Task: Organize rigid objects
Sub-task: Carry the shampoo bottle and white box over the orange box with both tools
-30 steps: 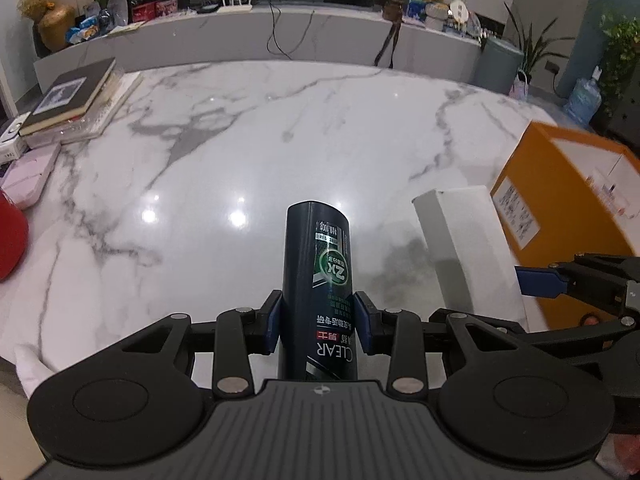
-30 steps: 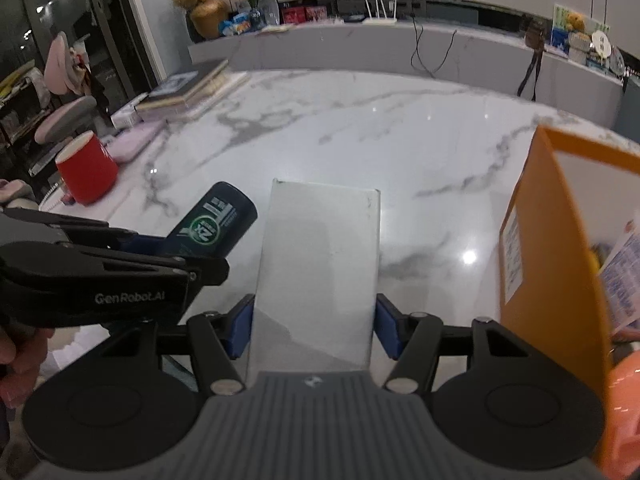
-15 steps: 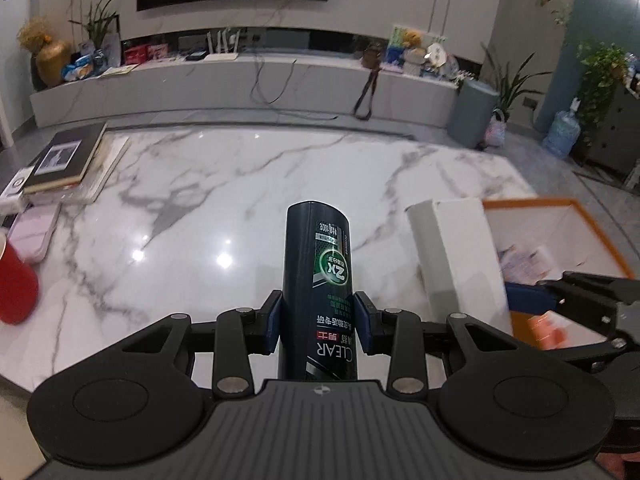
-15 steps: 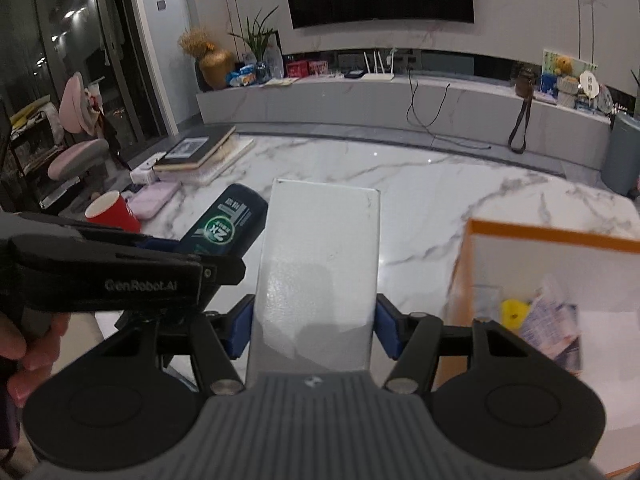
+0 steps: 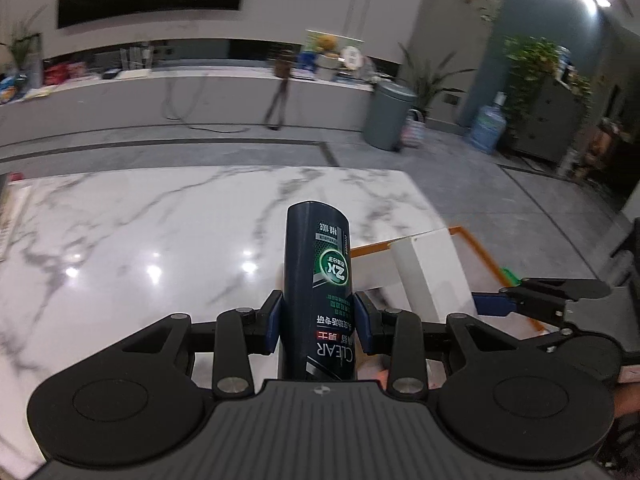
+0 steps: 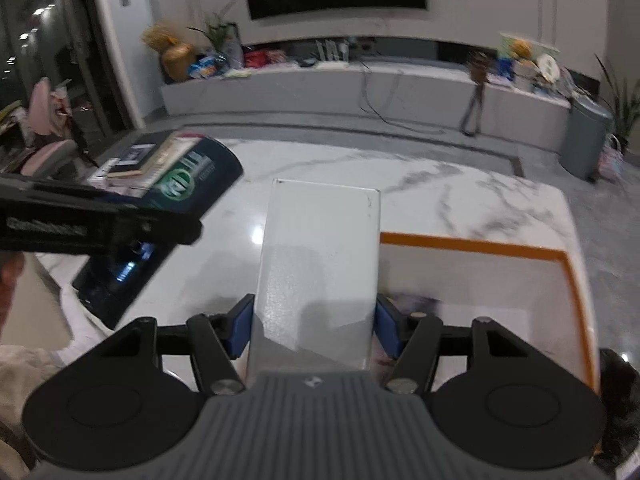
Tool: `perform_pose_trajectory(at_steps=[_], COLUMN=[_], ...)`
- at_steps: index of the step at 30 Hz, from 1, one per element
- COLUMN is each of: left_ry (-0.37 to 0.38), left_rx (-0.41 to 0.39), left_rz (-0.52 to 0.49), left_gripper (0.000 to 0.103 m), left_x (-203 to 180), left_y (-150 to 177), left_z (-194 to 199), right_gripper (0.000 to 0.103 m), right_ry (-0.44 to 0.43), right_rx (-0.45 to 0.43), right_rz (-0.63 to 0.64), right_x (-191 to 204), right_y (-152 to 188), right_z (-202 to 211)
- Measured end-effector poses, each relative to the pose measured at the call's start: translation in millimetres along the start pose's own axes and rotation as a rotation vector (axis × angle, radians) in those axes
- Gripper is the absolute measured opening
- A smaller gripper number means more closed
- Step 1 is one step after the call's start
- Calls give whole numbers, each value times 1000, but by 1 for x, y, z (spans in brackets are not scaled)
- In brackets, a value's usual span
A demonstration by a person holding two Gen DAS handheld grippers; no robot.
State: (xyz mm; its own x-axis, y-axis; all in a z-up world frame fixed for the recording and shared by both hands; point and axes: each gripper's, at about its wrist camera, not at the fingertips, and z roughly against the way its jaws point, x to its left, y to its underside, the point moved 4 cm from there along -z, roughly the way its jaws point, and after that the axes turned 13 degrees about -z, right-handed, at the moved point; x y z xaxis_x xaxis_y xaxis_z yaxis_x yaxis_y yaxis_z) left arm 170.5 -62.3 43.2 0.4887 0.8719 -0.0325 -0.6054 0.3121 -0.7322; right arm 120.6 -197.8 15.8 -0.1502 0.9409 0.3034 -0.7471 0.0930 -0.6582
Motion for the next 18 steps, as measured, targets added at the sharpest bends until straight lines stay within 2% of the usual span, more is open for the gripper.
perform_pose_trajectory(at_steps=[6,10,13,18], left_ry=[97,145,184,203], left_rx=[18,39,57,86], left_rz=[-44,-52,-29,-14], left_gripper=[42,42,42,42], left_x=[-38,-59,-71,-78], left_y=[-25,-33,-33,-30], left_z=[-39,-70,-93,-124], right_gripper=[61,61,61,61], right_ry=[130,160,179,238], right_rx=[53,96,138,224], right_rz=[7,16,38,72], right_x=[-57,-88,-100,-115], right_y=[-4,-6,-9,-5], right_z=[-5,-16,-27,-55])
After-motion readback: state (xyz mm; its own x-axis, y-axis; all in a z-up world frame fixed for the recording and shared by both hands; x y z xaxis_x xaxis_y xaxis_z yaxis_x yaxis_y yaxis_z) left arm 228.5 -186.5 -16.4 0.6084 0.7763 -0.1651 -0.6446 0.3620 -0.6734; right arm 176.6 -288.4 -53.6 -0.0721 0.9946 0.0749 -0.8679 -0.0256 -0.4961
